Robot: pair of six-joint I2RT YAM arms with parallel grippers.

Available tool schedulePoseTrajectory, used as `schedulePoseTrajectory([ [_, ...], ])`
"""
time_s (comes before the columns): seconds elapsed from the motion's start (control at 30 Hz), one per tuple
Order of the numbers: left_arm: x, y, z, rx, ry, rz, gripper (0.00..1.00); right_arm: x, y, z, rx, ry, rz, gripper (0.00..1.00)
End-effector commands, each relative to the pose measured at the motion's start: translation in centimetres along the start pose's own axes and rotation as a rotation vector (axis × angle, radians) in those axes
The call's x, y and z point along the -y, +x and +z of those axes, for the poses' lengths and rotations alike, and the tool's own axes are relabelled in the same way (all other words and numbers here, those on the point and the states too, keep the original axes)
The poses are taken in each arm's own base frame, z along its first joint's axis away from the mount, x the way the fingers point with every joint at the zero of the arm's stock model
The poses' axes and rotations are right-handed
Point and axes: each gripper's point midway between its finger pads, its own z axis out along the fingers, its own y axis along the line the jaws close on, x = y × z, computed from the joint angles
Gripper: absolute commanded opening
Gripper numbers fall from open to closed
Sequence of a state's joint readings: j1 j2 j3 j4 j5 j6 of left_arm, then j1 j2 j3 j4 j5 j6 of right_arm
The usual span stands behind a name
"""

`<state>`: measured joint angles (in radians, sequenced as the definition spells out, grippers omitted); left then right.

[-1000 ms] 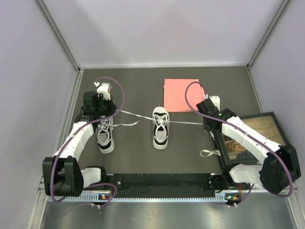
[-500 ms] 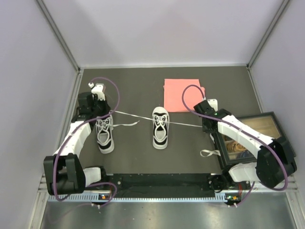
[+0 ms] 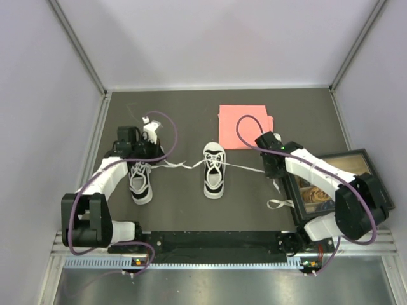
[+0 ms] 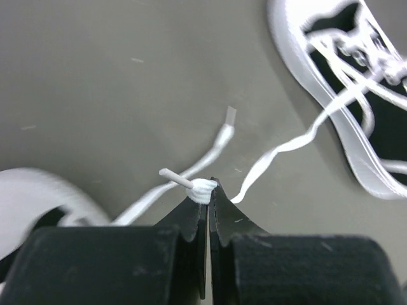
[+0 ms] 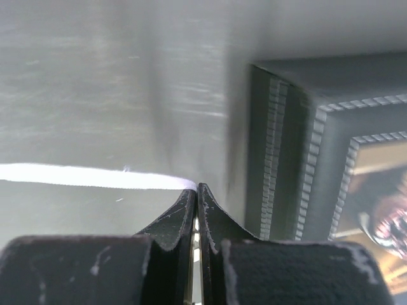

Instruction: Tie the shoes

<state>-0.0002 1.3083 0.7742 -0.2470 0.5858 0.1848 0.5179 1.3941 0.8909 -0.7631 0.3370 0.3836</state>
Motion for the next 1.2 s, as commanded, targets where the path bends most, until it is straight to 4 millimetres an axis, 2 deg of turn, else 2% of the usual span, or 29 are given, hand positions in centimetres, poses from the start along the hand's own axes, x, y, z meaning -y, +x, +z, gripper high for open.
schedulePoseTrajectory([
  [0.0, 4.0, 1.7, 0.7, -0.080, 0.138, 0.127, 0.00, -2.8, -3.0, -1.2, 0.049, -0.159, -0.041, 0.00],
  [0.23, 4.7, 5.5, 0.3, -0.226, 0.104, 0.103, 0.00, -4.1, -4.0, -0.7, 0.027, -0.201, -0.100, 0.01],
  [0.3, 4.6, 5.8, 0.1, -0.244, 0.080, 0.135, 0.00, -4.4, -4.0, -0.5, 0.016, -0.207, -0.107, 0.01],
  [0.47, 4.7, 4.7, -0.6, -0.255, 0.068, 0.176, 0.00, -4.8, -4.5, -0.5, 0.015, -0.212, -0.111, 0.02],
  [0.53, 4.0, 5.7, -1.2, -0.325, 0.032, 0.184, 0.00, -4.7, -4.6, -0.4, 0.015, -0.207, -0.112, 0.02],
  [0.57, 3.6, 5.5, -1.4, -0.337, 0.020, 0.216, 0.00, -4.7, -4.6, -0.5, 0.017, -0.207, -0.114, 0.02],
  [0.63, 3.7, 7.0, -2.4, -0.418, 0.036, 0.233, 0.00, -4.7, -4.5, -0.4, 0.014, -0.208, -0.117, 0.04],
  [0.7, 3.9, 7.7, -3.0, -0.462, 0.078, 0.301, 0.10, -4.8, -4.4, -0.4, 0.010, -0.215, -0.127, 0.06],
  [0.73, 4.1, 8.5, -3.5, -0.501, 0.095, 0.304, 0.16, -5.0, -4.3, -0.5, 0.006, -0.228, -0.132, 0.12],
  [0.77, 4.1, 9.0, -3.9, -0.523, 0.111, 0.337, 0.27, -5.0, -4.3, -0.6, 0.005, -0.232, -0.138, 0.21],
  [0.8, 4.0, 9.4, -4.1, -0.546, 0.118, 0.342, 0.32, -5.0, -4.3, -0.7, 0.005, -0.238, -0.136, 0.31],
  [0.83, 4.0, 9.7, -4.5, -0.572, 0.116, 0.338, 0.37, -5.2, -4.4, -1.1, 0.013, -0.258, -0.135, 0.50],
  [0.87, 4.0, 9.7, -4.7, -0.576, 0.120, 0.344, 0.46, -5.4, -4.4, -1.4, 0.021, -0.269, -0.136, 0.60],
  [0.9, 4.1, 9.4, -4.9, -0.559, 0.119, 0.352, 0.50, -5.6, -4.8, -1.9, 0.040, -0.287, -0.132, 0.74],
  [0.97, 4.7, 7.7, -5.2, -0.485, 0.132, 0.341, 0.59, -6.0, -5.7, -3.6, 0.089, -0.338, -0.119, 0.82],
  [1.0, 5.2, 6.4, -5.6, -0.424, 0.139, 0.350, 0.67, -6.1, -6.3, -4.3, 0.118, -0.358, -0.114, 0.88],
  [1.07, 6.3, 4.0, -6.1, -0.316, 0.174, 0.369, 0.77, -6.3, -7.8, -6.7, 0.204, -0.406, -0.100, 0.93],
  [1.1, 6.9, 2.7, -6.7, -0.252, 0.169, 0.396, 0.87, -6.8, -8.6, -7.7, 0.247, -0.446, -0.097, 0.95],
  [1.13, 7.3, 1.7, -6.9, -0.205, 0.171, 0.409, 0.88, -6.9, -9.2, -8.8, 0.286, -0.472, -0.093, 0.96],
  [1.17, 7.9, 0.7, -7.0, -0.155, 0.185, 0.415, 0.89, -6.6, -10.3, -10.8, 0.363, -0.495, -0.078, 0.96],
])
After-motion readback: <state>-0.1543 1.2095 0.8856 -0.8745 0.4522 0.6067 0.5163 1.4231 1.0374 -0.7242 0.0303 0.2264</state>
